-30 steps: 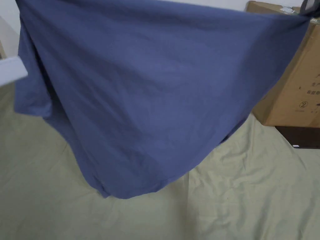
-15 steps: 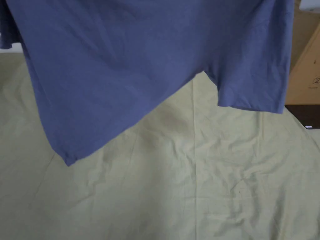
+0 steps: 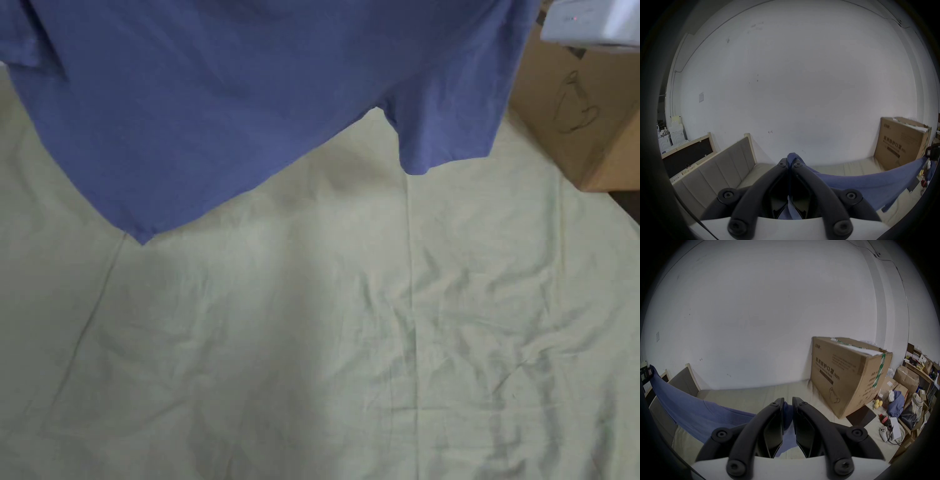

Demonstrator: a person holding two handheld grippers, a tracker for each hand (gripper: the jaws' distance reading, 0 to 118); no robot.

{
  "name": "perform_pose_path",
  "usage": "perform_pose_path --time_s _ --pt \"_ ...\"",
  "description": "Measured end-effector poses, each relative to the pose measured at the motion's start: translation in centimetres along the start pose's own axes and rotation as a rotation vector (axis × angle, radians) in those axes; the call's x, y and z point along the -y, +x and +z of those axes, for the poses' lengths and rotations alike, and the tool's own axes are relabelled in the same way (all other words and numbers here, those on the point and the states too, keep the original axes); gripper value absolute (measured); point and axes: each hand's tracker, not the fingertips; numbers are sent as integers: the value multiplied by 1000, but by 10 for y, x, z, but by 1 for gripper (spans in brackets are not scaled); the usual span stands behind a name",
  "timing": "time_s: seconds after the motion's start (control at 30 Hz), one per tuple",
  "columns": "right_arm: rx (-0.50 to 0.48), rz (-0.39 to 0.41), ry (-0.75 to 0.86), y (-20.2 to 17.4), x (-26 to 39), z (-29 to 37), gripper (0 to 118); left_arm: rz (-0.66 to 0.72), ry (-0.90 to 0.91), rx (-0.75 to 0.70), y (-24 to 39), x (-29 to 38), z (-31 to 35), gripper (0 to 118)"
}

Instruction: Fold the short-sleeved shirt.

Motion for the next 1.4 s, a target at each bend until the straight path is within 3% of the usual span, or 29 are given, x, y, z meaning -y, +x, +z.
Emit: perform_pose_path --time_s 0.03,0.1,0.27,0.4,0.57,0.67,0.83,1.0,1.17,1.3,1.33,1.37,1.4 --pt "0 6 -15 1 12 -42 9 -4 -24 10 -1 13 1 0" --pt "-7 2 -33 9 31 -60 9 6 -75 58 -7 40 3 0" --pt "-54 -80 -145 20 125 -36 9 24 -124 115 -11 113 63 0" --pt "-53 -44 -217 23 208 5 9 18 -174 134 -23 170 97 0" --pt "-81 -60 -307 48 285 35 9 117 -278 118 -32 251 175 0" --pt "-102 -113 -366 62 331 64 9 173 -373 88 -39 304 221 0" --pt "-88 -208 -478 89 394 91 9 115 -551 34 -31 380 270 0" --pt "-78 -73 -517 99 428 117 9 119 -652 47 -25 408 303 0" --pt "-95 -82 -566 120 444 134 9 75 -709 59 -24 420 330 0" --pt "-105 -22 -583 130 455 150 10 78 -764 61 -29 429 345 0" --pt "-110 -18 -586 131 456 152 12 84 -770 66 -30 430 347 4" --pt "-115 -19 -587 127 458 160 20 93 -773 72 -32 430 348 22" --pt "-111 -23 -583 128 458 162 37 103 -764 68 -33 428 349 40"
